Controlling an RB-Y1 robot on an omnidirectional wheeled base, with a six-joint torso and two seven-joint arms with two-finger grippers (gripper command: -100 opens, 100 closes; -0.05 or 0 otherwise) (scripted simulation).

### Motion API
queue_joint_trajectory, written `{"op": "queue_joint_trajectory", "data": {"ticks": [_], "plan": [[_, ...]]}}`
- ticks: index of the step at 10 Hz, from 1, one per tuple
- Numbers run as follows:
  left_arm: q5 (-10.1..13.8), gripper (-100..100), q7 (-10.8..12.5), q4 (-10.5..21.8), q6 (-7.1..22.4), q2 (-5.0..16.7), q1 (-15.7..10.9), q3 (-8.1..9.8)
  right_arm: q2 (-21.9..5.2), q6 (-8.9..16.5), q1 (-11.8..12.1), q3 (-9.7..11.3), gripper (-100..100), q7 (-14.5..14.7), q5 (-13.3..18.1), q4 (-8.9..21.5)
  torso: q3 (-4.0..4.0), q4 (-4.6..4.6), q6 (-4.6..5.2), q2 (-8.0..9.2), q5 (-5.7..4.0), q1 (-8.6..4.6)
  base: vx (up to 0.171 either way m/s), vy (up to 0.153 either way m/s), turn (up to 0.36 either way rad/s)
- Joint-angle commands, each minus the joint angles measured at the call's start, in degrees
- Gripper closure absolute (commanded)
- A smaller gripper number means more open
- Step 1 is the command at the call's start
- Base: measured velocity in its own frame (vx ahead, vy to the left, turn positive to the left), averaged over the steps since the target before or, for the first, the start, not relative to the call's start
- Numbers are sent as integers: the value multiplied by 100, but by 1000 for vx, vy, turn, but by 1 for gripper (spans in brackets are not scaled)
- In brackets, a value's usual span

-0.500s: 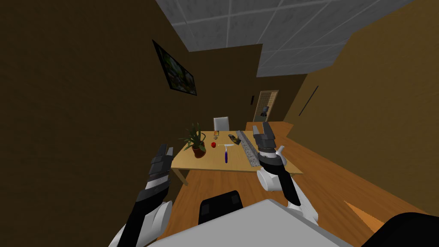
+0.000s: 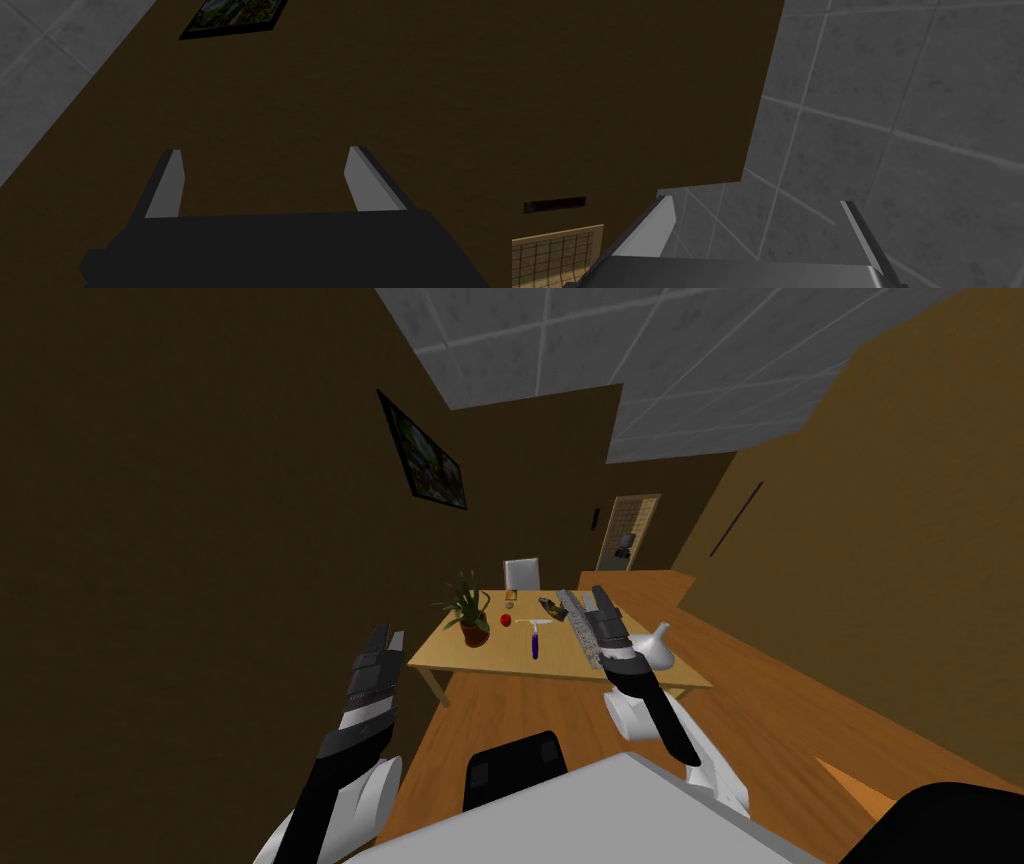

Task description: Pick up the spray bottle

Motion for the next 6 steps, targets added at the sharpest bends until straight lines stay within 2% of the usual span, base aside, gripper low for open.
{"op": "queue_joint_trajectory", "data": {"ticks": [1,3,4,6], "plan": [[0,0,0,0,0,0,0,0,-134,213,61,-43,-100,0,113,155,0,0,0,0,0,0,-62,129,94],[0,0,0,0,0,0,0,0,-308,424,166,-81,-100,19,285,457,-2,-1,0,-3,2,11,-82,146,96],[0,0,0,0,0,0,0,0,-308,424,166,-81,-100,19,285,457,3,1,0,5,3,11,-76,83,15],[0,0,0,0,0,0,0,0,-500,656,270,-116,-100,48,464,797,-1,0,0,-1,-3,-14,-67,104,91]]}}
